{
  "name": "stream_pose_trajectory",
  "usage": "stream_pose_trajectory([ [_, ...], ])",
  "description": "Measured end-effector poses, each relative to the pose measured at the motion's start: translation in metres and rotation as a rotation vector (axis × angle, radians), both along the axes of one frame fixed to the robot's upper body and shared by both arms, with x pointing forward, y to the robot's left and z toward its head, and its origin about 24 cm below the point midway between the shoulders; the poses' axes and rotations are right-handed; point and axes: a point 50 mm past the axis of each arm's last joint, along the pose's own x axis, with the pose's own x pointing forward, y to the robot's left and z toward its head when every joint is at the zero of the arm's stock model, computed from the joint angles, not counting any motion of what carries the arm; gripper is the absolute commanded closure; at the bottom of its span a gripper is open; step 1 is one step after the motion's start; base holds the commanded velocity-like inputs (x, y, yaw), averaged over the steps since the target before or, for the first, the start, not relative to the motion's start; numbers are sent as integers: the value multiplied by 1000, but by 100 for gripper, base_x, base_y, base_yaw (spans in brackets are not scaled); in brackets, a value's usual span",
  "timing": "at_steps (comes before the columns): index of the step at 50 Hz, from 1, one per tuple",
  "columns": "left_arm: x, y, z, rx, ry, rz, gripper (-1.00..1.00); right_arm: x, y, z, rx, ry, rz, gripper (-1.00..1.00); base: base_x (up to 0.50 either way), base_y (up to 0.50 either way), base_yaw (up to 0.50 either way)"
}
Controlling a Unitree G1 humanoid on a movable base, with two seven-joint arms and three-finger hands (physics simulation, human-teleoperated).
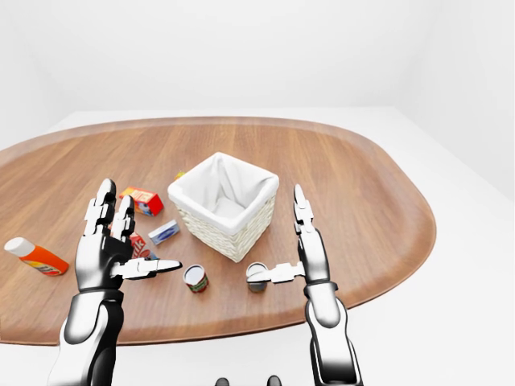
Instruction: Pick up the alphabet soup, and put it in the basket.
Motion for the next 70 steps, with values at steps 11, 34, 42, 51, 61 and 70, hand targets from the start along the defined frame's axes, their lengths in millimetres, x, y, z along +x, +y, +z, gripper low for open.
stream_pose_trajectory([
  [11, 0, 0, 0, 0, 1, 0, -100, 0, 0, 0, -2, 0, 1, -100, 19, -1, 0],
  [34, 1, 0, -2, 3, 3, -1, -100, -1, 2, -2, -16, -5, 6, -100, 10, -1, 0],
  [42, 1, 0, -2, 3, 3, 0, -100, -2, 2, -2, -28, -8, 8, -100, 0, 0, 0],
  [51, 1, 0, -2, 2, 3, 0, -100, -3, 2, -3, -56, 1, 3, -100, 0, 0, 0],
  [61, 1, -1, -2, 3, 5, 0, -100, -4, 1, -12, -121, 49, 1, -100, 0, 0, 0],
  [70, 1, -1, -3, 3, 5, 1, -100, -5, 1, -22, -167, 95, 10, -100, 0, 0, 0],
])
